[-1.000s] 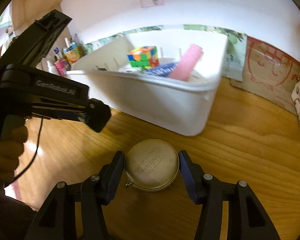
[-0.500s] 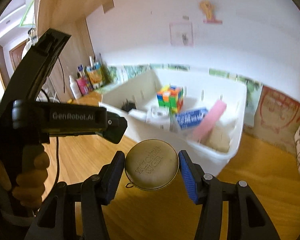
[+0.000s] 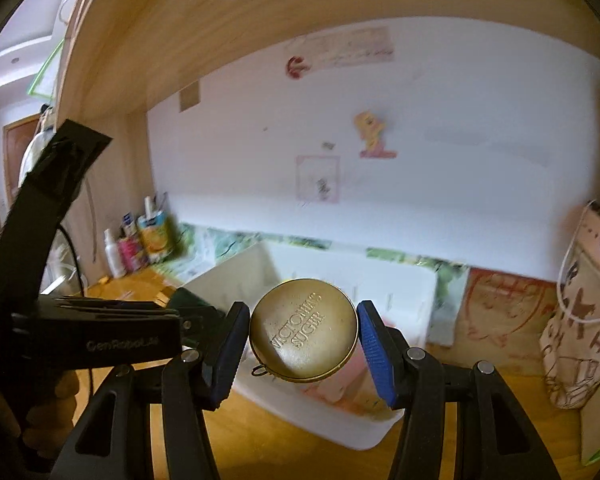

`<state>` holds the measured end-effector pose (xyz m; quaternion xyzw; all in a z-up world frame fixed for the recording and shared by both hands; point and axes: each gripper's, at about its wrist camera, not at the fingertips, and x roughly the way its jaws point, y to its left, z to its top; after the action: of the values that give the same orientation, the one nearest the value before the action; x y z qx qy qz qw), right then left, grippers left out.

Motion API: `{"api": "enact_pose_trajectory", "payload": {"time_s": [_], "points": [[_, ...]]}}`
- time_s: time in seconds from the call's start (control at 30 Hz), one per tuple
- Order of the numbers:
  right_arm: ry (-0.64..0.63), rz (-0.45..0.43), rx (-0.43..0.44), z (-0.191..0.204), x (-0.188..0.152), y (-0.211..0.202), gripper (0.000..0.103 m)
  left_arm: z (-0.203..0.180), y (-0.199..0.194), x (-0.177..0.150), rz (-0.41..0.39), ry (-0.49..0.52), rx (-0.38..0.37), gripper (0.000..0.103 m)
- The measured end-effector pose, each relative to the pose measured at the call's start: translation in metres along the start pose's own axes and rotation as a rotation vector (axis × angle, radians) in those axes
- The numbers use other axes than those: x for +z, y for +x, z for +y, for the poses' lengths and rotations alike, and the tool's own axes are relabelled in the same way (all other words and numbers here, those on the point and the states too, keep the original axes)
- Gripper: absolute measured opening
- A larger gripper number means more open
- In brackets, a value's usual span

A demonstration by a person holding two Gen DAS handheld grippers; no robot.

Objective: Organize rigid objects
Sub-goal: 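Lift the green cylinder with the left tool while the right tool carries the gold compact over the bin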

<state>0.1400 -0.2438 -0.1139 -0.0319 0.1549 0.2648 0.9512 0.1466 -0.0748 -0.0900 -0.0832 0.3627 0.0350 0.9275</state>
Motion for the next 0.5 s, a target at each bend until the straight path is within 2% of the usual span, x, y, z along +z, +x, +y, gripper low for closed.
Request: {"api": "enact_pose_trajectory", "payload": {"time_s": [0.1, 0.23, 0.5], "points": [[0.016, -0.011, -0.025, -0.009, 0.003, 0.005, 0.056, -0.007, -0.001, 0.009, -0.055, 0.054, 0.009, 0.056], [0.045, -0.011, -0.048, -0.021, 0.001, 0.008, 0.056, -0.014, 0.005, 0.021, -0.09, 0.097, 0.031, 0.056], [0.099, 0.013, -0.08, -0.044, -0.001, 0.021, 0.056, -0.025, 0.019, 0.031, -0.128, 0.171, 0.061, 0.056]]}}
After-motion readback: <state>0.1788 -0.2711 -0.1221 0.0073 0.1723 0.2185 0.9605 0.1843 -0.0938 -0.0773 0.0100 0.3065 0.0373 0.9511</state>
